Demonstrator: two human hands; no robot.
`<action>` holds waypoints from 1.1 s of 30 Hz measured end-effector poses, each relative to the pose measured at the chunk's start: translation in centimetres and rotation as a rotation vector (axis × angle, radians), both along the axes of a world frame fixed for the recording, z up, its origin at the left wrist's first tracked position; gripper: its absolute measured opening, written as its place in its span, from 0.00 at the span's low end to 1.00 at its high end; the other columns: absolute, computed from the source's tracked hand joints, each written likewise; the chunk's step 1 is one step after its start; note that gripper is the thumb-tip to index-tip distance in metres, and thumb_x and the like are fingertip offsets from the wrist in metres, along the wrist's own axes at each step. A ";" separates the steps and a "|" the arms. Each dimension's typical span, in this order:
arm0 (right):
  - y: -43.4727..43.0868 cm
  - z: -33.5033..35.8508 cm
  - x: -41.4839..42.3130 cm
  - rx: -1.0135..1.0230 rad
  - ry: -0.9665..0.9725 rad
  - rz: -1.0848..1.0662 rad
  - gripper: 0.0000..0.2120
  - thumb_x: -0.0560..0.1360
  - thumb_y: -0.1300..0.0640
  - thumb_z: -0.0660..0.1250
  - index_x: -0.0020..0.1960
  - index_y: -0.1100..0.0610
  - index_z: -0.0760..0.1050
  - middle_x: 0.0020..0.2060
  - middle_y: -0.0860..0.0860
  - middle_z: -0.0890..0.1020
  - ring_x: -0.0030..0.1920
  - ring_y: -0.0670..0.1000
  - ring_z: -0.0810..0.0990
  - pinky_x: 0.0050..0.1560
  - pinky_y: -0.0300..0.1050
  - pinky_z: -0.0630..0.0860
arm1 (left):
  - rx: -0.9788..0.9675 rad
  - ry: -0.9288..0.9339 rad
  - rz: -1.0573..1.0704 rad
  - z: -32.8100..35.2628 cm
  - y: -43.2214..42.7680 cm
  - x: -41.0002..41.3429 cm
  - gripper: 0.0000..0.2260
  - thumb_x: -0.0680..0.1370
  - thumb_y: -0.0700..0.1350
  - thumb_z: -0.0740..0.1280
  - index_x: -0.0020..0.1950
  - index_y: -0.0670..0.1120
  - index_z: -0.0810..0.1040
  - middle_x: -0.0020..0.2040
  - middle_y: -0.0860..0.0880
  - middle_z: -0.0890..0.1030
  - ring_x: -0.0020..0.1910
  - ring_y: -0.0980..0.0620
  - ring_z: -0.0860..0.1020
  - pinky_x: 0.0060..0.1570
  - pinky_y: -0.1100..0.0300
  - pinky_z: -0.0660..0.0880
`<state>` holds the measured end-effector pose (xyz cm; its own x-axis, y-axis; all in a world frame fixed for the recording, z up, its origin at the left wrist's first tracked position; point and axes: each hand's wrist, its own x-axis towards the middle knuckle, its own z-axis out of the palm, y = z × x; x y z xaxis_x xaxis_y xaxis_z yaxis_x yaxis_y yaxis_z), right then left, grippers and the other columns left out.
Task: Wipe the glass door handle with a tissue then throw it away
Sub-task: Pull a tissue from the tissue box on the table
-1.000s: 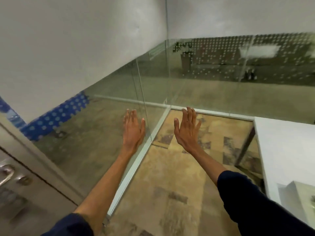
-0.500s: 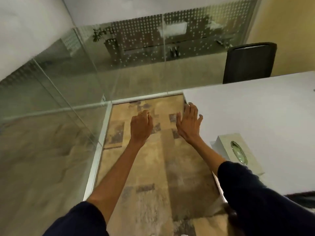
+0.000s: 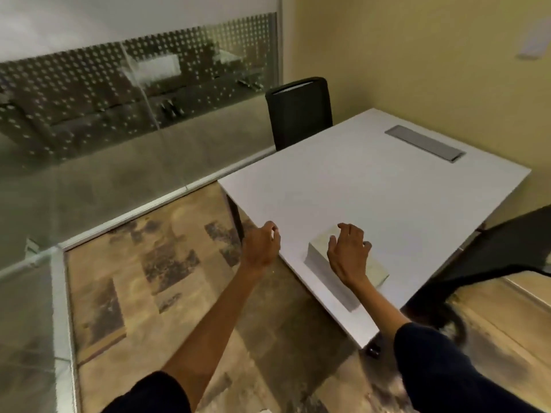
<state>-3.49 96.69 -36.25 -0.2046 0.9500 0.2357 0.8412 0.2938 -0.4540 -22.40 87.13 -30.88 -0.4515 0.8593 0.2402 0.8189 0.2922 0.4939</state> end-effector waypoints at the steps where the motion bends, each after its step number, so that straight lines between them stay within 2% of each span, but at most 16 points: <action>1: 0.1 -0.3 0.6 -0.010 -0.015 -0.046 0.17 0.79 0.55 0.59 0.66 0.59 0.69 0.63 0.58 0.75 0.66 0.60 0.69 0.62 0.62 0.66 | -0.014 -0.004 -0.046 -0.5 0.9 -0.1 0.10 0.80 0.46 0.63 0.55 0.42 0.80 0.41 0.41 0.85 0.42 0.40 0.84 0.43 0.50 0.81; 6: -0.4 -1.7 3.0 -0.065 -0.065 -0.190 0.16 0.78 0.58 0.60 0.65 0.59 0.70 0.59 0.59 0.77 0.61 0.61 0.72 0.56 0.60 0.68 | -0.037 0.019 -0.233 -3.5 3.8 1.0 0.15 0.81 0.55 0.63 0.52 0.46 0.82 0.41 0.46 0.86 0.41 0.46 0.85 0.47 0.50 0.81; 9: -0.4 -2.2 3.9 -0.113 -0.072 -0.257 0.16 0.78 0.58 0.60 0.65 0.59 0.70 0.59 0.58 0.78 0.60 0.61 0.73 0.56 0.60 0.68 | -0.063 0.041 -0.322 -4.5 5.6 2.2 0.16 0.81 0.57 0.62 0.53 0.47 0.82 0.42 0.47 0.86 0.43 0.46 0.84 0.49 0.52 0.78; 15: 0.9 -4.1 5.1 -0.166 -0.072 -0.324 0.14 0.78 0.57 0.61 0.63 0.57 0.73 0.54 0.57 0.82 0.55 0.60 0.77 0.52 0.56 0.72 | -0.143 0.051 -0.466 -6.7 10.2 4.7 0.12 0.81 0.55 0.64 0.54 0.48 0.80 0.39 0.46 0.85 0.42 0.45 0.83 0.46 0.54 0.76; 20: 3.1 -5.6 5.7 -0.254 -0.024 -0.322 0.12 0.78 0.57 0.61 0.57 0.55 0.81 0.48 0.54 0.86 0.49 0.59 0.82 0.47 0.50 0.77 | -0.222 0.101 -0.583 -8.9 13.9 7.0 0.11 0.81 0.45 0.60 0.60 0.47 0.78 0.44 0.42 0.85 0.43 0.39 0.82 0.41 0.56 0.68; 22: 4.0 -6.1 5.5 -0.279 -0.014 -0.314 0.12 0.77 0.57 0.62 0.56 0.54 0.82 0.49 0.53 0.86 0.48 0.58 0.82 0.46 0.50 0.79 | -0.243 0.111 -0.617 -9.7 15.1 7.8 0.12 0.81 0.43 0.60 0.62 0.48 0.78 0.47 0.42 0.85 0.45 0.39 0.82 0.42 0.56 0.69; 26: 5.6 -7.1 5.0 -0.339 -0.014 -0.271 0.12 0.78 0.57 0.62 0.57 0.53 0.82 0.50 0.53 0.85 0.48 0.57 0.82 0.45 0.47 0.76 | -0.343 0.131 -0.658 -11.1 16.8 8.9 0.13 0.80 0.42 0.59 0.62 0.47 0.78 0.50 0.42 0.85 0.48 0.39 0.81 0.44 0.54 0.70; 29: 6.4 -7.4 4.8 -0.360 -0.009 -0.262 0.12 0.77 0.58 0.63 0.55 0.53 0.83 0.49 0.54 0.85 0.49 0.57 0.82 0.43 0.45 0.73 | -0.393 0.136 -0.680 -12.1 17.7 9.2 0.13 0.79 0.41 0.59 0.60 0.46 0.78 0.49 0.41 0.84 0.48 0.39 0.81 0.42 0.55 0.67; 33: 6.9 -8.0 4.8 -0.370 -0.016 -0.228 0.11 0.78 0.58 0.62 0.53 0.54 0.83 0.48 0.55 0.83 0.45 0.58 0.81 0.42 0.47 0.74 | -0.450 0.135 -0.713 -13.1 18.3 9.1 0.11 0.79 0.44 0.60 0.58 0.47 0.79 0.48 0.42 0.84 0.47 0.41 0.80 0.41 0.57 0.66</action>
<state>1.32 103.59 -44.28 0.0197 0.9912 -0.1309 0.8735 -0.0808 -0.4801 -13.33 105.41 -44.01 0.2413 0.9537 -0.1794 0.9252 -0.1704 0.3390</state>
